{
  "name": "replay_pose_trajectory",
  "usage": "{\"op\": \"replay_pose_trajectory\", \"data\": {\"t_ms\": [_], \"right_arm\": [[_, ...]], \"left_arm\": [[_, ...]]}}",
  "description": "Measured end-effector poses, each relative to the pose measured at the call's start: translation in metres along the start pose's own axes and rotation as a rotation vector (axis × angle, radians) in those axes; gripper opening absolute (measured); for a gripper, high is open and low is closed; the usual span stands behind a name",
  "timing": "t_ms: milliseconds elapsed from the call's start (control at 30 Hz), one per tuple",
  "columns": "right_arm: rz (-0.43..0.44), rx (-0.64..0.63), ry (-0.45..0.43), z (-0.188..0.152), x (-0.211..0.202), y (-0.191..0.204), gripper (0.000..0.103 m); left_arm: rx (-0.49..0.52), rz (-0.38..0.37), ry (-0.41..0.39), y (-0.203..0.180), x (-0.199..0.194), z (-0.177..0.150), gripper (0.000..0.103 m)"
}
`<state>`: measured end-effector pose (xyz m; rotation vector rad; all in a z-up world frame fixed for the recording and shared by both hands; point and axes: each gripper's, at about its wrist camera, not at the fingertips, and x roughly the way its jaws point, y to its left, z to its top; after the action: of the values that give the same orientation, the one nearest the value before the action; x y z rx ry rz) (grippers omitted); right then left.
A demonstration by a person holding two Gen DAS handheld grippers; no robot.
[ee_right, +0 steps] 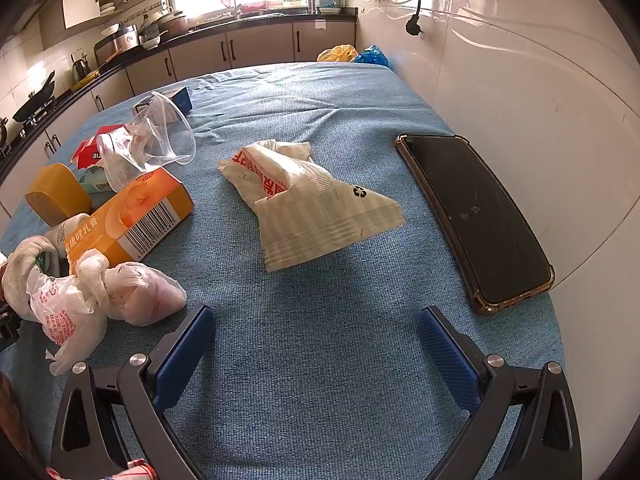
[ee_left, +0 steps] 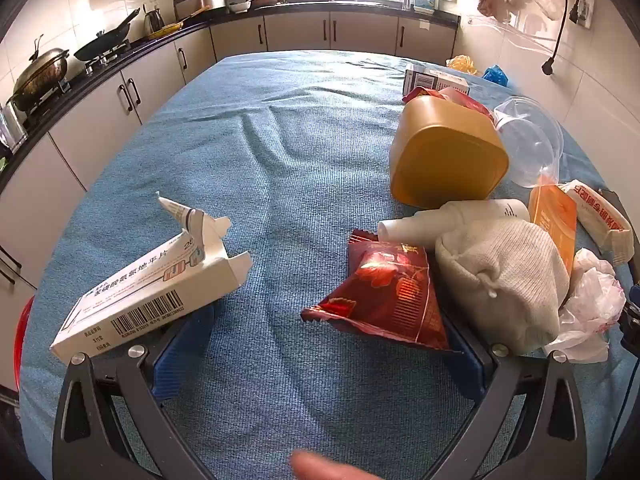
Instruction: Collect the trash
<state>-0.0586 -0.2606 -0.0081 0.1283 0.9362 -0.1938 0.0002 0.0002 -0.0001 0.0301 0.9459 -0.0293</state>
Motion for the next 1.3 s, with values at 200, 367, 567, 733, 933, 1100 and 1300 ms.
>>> {"op": "replay_pose_trajectory", "data": {"t_ms": [200,367,567,733,933,1100,1300], "right_arm": [[-0.01,-0.008,0.003,0.0011,0.0,0.0018,0.103],[-0.009,-0.007,0.003,0.001,-0.0014,0.0059,0.103],[-0.004,-0.003,0.004,0.0004,-0.0003,0.0003,0.103],[-0.004,-0.003,0.003,0.0001,-0.0007,0.0005,0.103],[-0.004,-0.003,0.003,0.0003,-0.0008,0.0005,0.103],[-0.004,-0.003,0.003,0.0004,-0.0009,0.0004,0.103],[-0.004,-0.003,0.003,0.0004,-0.0009,0.0001,0.103]], "left_arm": [[-0.003,-0.005,-0.004,0.005,0.0002,-0.0005,0.103],[0.003,0.004,-0.003,0.0005,-0.0001,-0.0002,0.103],[0.005,0.006,-0.004,-0.0018,-0.0008,-0.0002,0.103],[0.003,0.005,-0.003,-0.0012,0.0012,-0.0005,0.103],[0.004,0.005,-0.004,-0.0002,0.001,-0.0009,0.103],[0.003,0.005,-0.004,0.0004,0.0009,-0.0012,0.103],[0.004,0.005,-0.003,0.0003,0.0009,-0.001,0.103]]}}
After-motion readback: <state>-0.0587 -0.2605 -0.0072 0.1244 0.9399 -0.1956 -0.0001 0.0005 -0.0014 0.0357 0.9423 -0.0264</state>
